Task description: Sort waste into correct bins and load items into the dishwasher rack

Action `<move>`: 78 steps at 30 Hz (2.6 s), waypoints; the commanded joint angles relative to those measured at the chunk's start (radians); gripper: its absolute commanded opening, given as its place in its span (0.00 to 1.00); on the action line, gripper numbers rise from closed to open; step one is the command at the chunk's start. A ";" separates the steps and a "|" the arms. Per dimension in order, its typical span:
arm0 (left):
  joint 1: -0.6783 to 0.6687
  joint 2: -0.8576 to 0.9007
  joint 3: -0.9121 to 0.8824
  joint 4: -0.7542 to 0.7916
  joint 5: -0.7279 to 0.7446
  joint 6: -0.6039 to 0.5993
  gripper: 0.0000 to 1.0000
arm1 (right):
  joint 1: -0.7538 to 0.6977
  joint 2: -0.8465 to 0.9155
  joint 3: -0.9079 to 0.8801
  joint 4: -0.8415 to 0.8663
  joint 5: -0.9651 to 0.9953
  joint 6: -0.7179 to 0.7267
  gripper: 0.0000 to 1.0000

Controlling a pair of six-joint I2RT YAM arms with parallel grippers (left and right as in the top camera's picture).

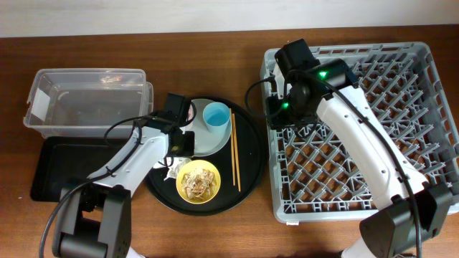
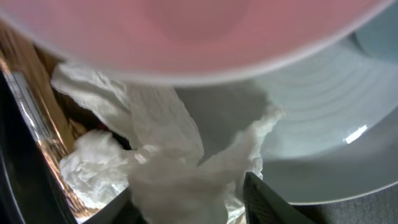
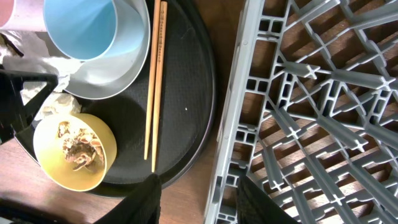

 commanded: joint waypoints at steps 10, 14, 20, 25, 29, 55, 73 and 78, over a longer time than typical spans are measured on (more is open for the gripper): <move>0.000 -0.166 0.237 -0.208 -0.032 -0.028 0.05 | -0.001 -0.004 -0.001 -0.013 0.036 -0.006 0.41; 0.019 -0.129 0.219 -0.214 0.002 -0.018 0.00 | -0.001 -0.004 -0.001 -0.020 0.037 -0.006 0.42; 0.285 -0.197 0.409 -0.203 0.053 -0.018 0.00 | -0.001 -0.004 -0.001 -0.020 0.037 -0.006 0.47; 0.458 -0.162 0.423 -0.051 0.020 -0.018 0.00 | -0.001 -0.004 -0.001 -0.020 0.037 -0.006 0.68; 0.472 0.089 0.421 0.007 -0.061 -0.018 0.00 | -0.001 -0.004 -0.001 -0.020 0.037 -0.006 0.71; 0.110 -0.109 -0.311 0.331 -0.071 -0.115 0.57 | -0.001 -0.004 -0.001 -0.020 0.036 -0.006 0.98; 0.410 -0.137 0.071 0.334 -0.039 -0.152 0.07 | -0.001 -0.004 -0.001 -0.020 0.036 -0.006 0.98; 0.492 -0.026 0.105 0.411 0.108 -0.052 0.79 | -0.001 -0.004 -0.001 -0.020 0.036 -0.006 0.98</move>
